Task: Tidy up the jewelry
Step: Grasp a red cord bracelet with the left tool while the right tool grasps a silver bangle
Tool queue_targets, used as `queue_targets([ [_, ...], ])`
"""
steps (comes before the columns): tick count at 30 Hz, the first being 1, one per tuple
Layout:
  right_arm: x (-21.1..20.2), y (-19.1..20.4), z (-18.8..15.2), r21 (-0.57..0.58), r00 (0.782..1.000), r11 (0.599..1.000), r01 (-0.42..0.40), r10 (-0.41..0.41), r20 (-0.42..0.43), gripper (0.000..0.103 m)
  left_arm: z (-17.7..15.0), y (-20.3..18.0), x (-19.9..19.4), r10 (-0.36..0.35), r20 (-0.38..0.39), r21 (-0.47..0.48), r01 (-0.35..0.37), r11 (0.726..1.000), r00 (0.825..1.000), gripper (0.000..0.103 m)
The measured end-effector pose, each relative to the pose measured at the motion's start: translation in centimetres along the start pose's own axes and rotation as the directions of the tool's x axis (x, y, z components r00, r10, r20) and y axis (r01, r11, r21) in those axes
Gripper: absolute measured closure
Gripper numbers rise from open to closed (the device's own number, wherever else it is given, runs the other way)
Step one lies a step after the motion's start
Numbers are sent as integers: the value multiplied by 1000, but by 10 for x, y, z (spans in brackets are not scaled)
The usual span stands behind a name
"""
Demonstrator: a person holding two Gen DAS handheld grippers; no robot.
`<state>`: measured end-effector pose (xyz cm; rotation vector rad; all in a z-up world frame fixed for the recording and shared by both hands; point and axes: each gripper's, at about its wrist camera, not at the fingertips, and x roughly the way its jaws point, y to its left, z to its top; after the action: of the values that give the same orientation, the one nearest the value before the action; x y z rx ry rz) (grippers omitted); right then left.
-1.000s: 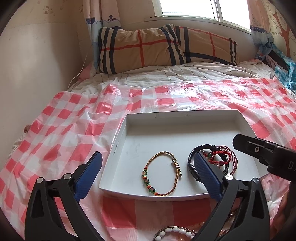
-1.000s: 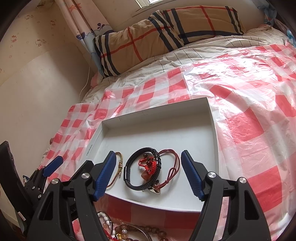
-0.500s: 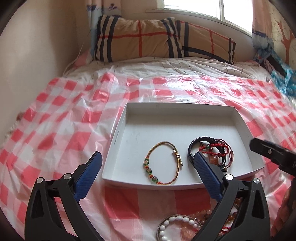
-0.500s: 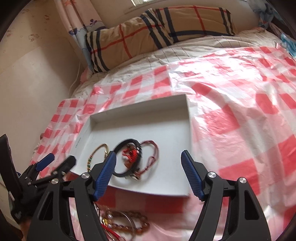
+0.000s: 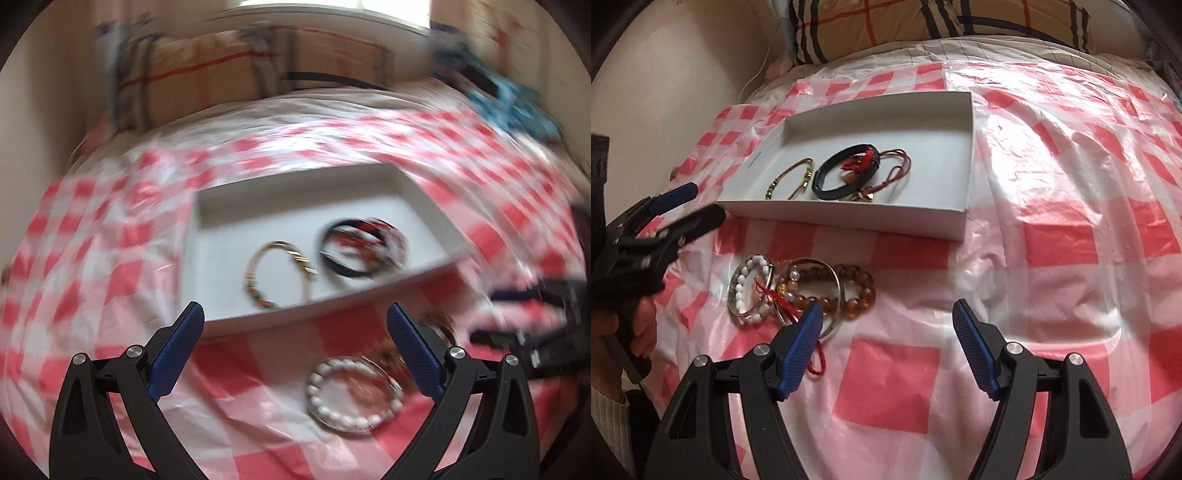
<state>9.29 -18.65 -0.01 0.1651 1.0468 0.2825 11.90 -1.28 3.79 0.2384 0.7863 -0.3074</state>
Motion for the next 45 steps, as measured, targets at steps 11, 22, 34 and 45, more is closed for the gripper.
queue_targets([
  [11, -15, -35, -1, 176, 998, 983, -48, 39, 51, 33, -30, -81, 8, -67, -37, 334, 76, 939, 997, 35],
  [22, -11, -28, 1, 156, 998, 987, -36, 28, 53, 32, -37, -56, -15, -206, -141, 158, 227, 961, 968, 100],
  [34, -5, 39, -1, -132, 995, 990, -45, 56, 84, 39, -40, 21, -74, -278, 85, -204, 290, 935, 957, 100],
  [45, 31, 54, 3, -183, 1000, 983, -22, 23, 1, 80, -37, 33, -63, -260, 91, -243, 274, 930, 961, 100],
])
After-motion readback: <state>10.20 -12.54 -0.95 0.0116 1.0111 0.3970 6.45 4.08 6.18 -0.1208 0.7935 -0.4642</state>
